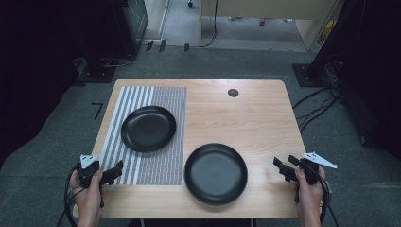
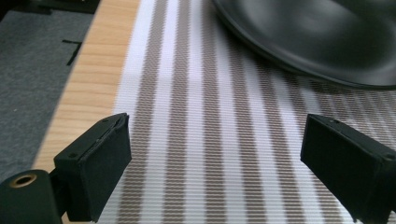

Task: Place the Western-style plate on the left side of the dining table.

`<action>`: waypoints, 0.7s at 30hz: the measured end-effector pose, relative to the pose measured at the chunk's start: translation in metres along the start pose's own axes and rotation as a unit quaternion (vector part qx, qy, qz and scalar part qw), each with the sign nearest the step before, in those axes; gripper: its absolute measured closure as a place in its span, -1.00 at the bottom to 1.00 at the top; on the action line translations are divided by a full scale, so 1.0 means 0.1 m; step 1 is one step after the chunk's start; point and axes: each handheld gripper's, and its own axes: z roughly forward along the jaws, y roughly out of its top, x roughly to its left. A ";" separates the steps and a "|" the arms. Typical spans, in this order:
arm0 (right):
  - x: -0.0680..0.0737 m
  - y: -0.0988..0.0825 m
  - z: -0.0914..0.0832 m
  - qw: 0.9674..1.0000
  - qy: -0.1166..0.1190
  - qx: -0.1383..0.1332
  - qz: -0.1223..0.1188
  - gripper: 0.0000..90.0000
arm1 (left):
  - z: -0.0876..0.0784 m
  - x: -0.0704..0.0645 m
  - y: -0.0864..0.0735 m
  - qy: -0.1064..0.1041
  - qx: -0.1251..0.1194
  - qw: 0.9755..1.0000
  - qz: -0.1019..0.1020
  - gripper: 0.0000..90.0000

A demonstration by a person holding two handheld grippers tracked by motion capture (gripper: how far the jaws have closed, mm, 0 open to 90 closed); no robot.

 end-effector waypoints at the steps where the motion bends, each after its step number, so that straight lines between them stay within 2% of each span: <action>1: 0.00 0.00 0.00 1.000 0.000 0.000 0.000 -0.44 | 0.00 0.03 0.00 0.002 0.001 1.000 -0.004 -0.81; 6: -0.14 -0.05 -0.04 1.000 -0.018 0.006 0.005 -0.43 | -0.01 0.12 0.00 0.008 -0.002 1.000 -0.014 -0.81; 11: -0.19 -0.09 -0.05 0.999 -0.036 0.014 -0.002 -0.43 | 0.00 0.15 -0.01 0.014 -0.001 1.000 -0.010 -0.81; 15: -0.19 -0.11 -0.03 0.999 -0.047 0.019 -0.003 -0.43 | 0.02 0.14 -0.04 0.025 0.003 1.000 -0.002 -0.81; 21: -0.14 -0.12 -0.01 0.997 -0.064 0.022 -0.028 -0.44 | 0.07 0.07 -0.08 0.022 0.012 1.000 0.011 -0.81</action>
